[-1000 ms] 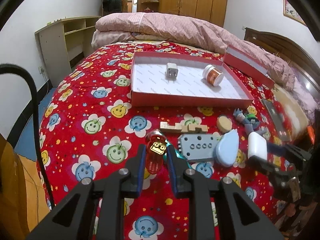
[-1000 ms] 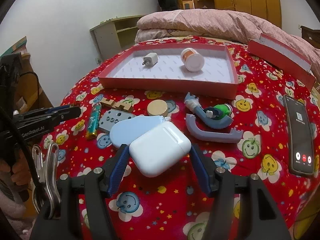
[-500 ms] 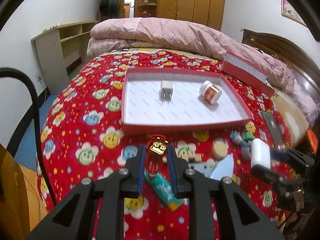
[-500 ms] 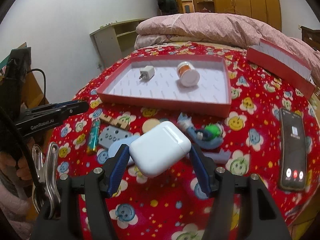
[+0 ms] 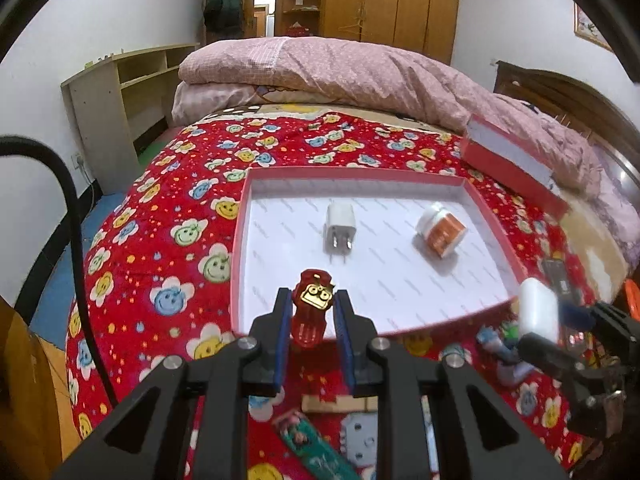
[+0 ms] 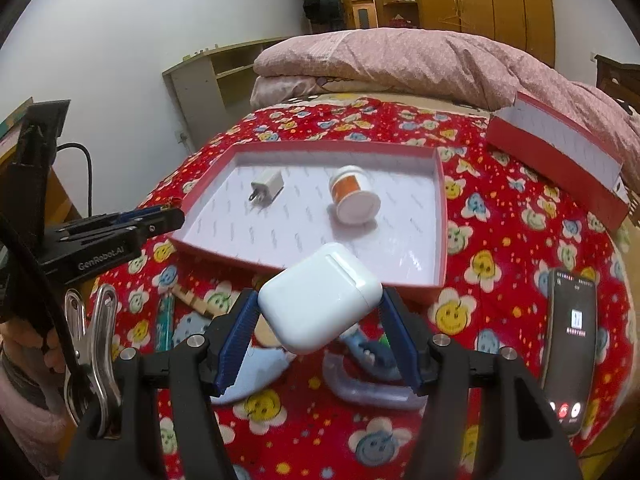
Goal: Organize rigid objects
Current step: 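Carry the red toy with the left gripper while the right gripper carries the earbud case into the tray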
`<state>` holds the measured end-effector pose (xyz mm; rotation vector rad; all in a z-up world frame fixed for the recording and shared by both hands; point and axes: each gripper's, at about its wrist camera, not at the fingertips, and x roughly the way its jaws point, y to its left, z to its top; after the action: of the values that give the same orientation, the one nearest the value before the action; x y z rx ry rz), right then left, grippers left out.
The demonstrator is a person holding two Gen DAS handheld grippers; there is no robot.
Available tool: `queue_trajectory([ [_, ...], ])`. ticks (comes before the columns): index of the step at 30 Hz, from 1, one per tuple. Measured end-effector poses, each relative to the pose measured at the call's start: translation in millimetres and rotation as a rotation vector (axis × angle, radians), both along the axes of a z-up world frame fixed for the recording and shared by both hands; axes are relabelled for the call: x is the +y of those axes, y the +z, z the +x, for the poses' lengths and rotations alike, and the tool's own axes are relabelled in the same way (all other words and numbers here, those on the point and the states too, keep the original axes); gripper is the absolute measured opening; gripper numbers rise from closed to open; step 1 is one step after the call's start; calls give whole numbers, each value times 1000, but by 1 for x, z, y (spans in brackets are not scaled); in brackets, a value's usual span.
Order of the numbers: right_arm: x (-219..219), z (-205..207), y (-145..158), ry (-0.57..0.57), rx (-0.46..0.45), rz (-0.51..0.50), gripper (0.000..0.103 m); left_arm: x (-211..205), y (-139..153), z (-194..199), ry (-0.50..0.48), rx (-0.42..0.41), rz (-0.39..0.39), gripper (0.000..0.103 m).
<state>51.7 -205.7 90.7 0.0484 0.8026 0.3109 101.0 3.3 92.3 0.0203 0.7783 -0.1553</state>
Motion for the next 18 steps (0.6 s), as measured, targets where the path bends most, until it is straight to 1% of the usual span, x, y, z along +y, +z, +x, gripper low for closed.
queue_trajectory([
  [4, -2, 15, 0, -16, 19, -3, 63, -3, -7, 18, 9, 19, 13, 22],
  [8, -6, 34, -4, -25, 59, 11, 63, -8, -17, 35, 13, 45, 20, 22],
  [14, -7, 57, -8, -41, 87, -3, 63, -8, -30, 53, 27, 89, 7, 22],
  [18, -9, 69, -14, -59, 104, -15, 63, -6, -36, 59, 41, 111, 2, 22],
])
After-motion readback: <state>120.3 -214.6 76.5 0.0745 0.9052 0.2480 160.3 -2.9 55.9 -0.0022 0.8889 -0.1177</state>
